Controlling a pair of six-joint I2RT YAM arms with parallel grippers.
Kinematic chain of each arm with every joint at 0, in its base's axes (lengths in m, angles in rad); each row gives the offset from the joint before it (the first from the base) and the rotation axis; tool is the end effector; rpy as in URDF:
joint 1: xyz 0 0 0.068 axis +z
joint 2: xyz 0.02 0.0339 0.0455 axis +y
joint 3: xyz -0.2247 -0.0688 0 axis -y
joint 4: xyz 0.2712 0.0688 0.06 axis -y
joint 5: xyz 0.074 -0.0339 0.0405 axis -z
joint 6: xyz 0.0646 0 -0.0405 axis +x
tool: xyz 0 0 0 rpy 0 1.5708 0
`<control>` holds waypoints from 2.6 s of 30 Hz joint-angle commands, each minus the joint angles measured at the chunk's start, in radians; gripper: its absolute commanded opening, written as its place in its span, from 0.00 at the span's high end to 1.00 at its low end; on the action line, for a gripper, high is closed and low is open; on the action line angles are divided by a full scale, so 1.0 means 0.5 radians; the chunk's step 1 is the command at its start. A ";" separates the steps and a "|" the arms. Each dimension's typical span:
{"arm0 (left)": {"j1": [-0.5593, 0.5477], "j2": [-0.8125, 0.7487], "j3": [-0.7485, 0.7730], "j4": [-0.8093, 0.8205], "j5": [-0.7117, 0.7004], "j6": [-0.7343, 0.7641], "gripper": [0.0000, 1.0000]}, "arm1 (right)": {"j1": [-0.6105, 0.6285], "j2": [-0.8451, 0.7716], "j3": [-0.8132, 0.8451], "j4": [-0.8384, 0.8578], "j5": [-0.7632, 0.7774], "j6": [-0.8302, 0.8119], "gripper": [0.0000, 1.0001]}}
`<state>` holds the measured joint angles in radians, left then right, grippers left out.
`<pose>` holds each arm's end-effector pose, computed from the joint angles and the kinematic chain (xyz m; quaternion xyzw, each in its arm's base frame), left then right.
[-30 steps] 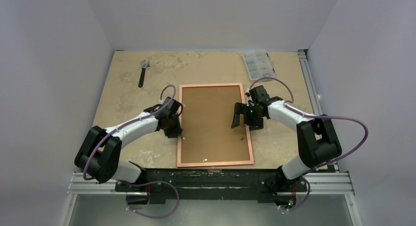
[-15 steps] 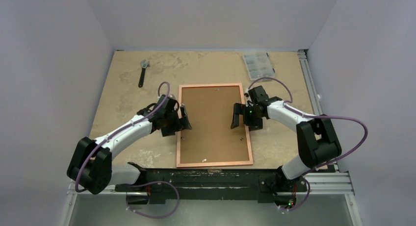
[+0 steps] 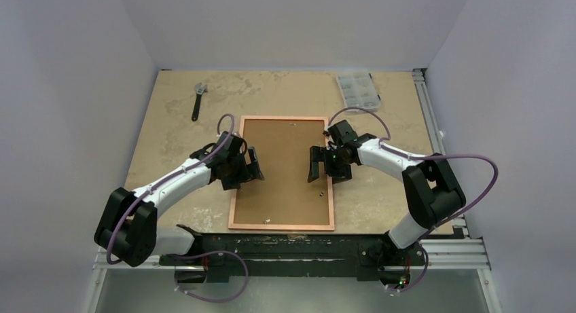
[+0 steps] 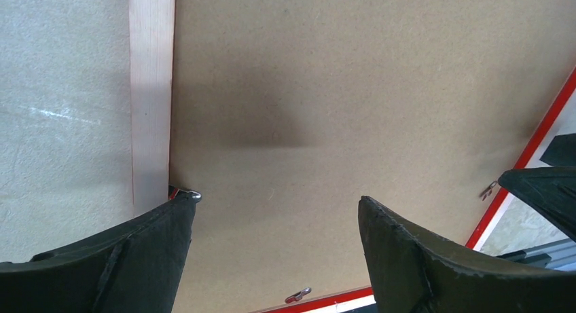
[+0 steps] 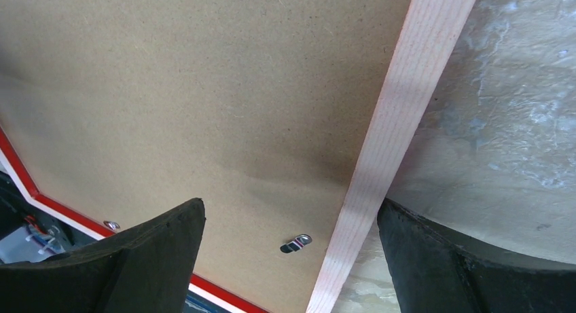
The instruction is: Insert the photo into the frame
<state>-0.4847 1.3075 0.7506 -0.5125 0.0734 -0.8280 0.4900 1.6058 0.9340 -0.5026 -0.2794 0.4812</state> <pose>0.2544 -0.1393 0.1167 -0.1564 0.9554 -0.1794 0.1747 0.2828 0.1710 0.0907 -0.0317 0.9707 0.2117 0.1087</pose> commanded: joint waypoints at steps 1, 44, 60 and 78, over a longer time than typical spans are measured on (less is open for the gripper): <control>0.012 -0.020 -0.048 -0.025 -0.046 -0.025 0.13 | 0.023 0.000 0.087 0.027 0.021 0.028 0.04; 0.015 -0.932 -0.526 0.376 -0.106 -0.192 0.00 | 0.020 -0.527 -0.409 0.220 0.010 0.065 0.02; 0.037 -0.626 -0.196 0.091 -0.138 -0.016 0.00 | 0.019 -0.470 -0.393 0.161 0.059 0.072 0.02; 0.161 -0.389 -0.221 0.098 -0.091 0.005 0.00 | 0.020 -0.207 -0.194 0.070 0.097 -0.077 0.02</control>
<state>-0.4278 1.1042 0.6415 -0.4797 -0.0044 -0.8440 0.4973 1.4693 0.7895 -0.4328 -0.2741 0.4927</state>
